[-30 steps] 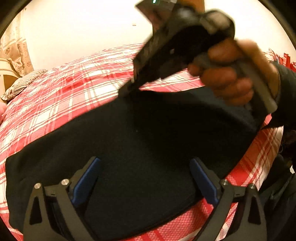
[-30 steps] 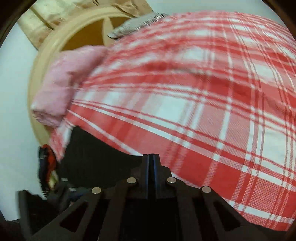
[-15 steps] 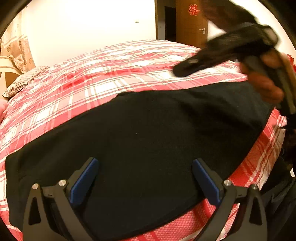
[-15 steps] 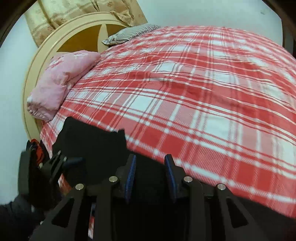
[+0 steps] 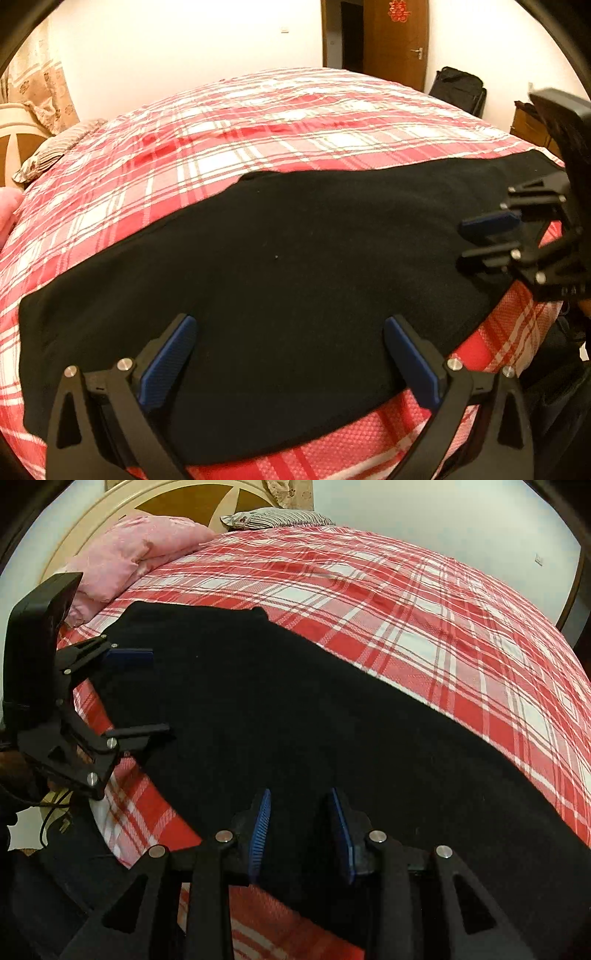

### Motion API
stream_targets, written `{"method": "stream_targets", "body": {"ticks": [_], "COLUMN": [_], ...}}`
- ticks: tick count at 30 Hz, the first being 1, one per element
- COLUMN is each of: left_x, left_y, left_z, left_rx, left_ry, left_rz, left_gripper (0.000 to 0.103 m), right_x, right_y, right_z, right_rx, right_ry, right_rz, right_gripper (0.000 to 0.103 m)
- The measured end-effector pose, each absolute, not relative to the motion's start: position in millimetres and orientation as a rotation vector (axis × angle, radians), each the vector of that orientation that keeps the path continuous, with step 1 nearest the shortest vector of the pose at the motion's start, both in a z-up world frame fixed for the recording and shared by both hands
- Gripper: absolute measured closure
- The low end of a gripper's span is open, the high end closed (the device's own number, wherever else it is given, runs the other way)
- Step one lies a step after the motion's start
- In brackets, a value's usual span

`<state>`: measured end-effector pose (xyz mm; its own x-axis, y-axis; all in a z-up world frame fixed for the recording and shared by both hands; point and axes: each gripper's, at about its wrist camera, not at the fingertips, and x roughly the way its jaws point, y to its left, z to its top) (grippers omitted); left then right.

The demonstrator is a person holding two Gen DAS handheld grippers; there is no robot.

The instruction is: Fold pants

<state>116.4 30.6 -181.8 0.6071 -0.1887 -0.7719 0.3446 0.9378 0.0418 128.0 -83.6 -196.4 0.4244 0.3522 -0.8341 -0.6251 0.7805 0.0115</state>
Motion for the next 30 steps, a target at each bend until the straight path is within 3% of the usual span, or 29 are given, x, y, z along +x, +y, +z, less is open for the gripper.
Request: {"method": "stream_targets", "body": {"ticks": [2, 5, 19, 30], "left_x": [112, 105, 128, 135], "left_y": [32, 30, -23, -65], "left_z": [-178, -170, -165, -168], "left_rx": [0.188, 0.182, 0.235, 0.351], "left_ry": [0.862, 0.83, 0.808, 0.813], "left_rz": [-0.294, -0.299, -0.327, -0.363], "left_gripper": [0.0, 0.0, 0.0, 0.0], "right_x": [128, 125, 88, 58], "right_y": [-89, -108, -360, -511], "right_z": [-191, -174, -95, -96], "right_rx": [-0.299, -0.246, 0.095, 0.38], "right_ry": [0.966, 0.912, 0.715, 0.684], "right_rz": [0.635, 0.618, 0.123, -0.15], "right_gripper": [0.065, 0.053, 0.053, 0.053]}}
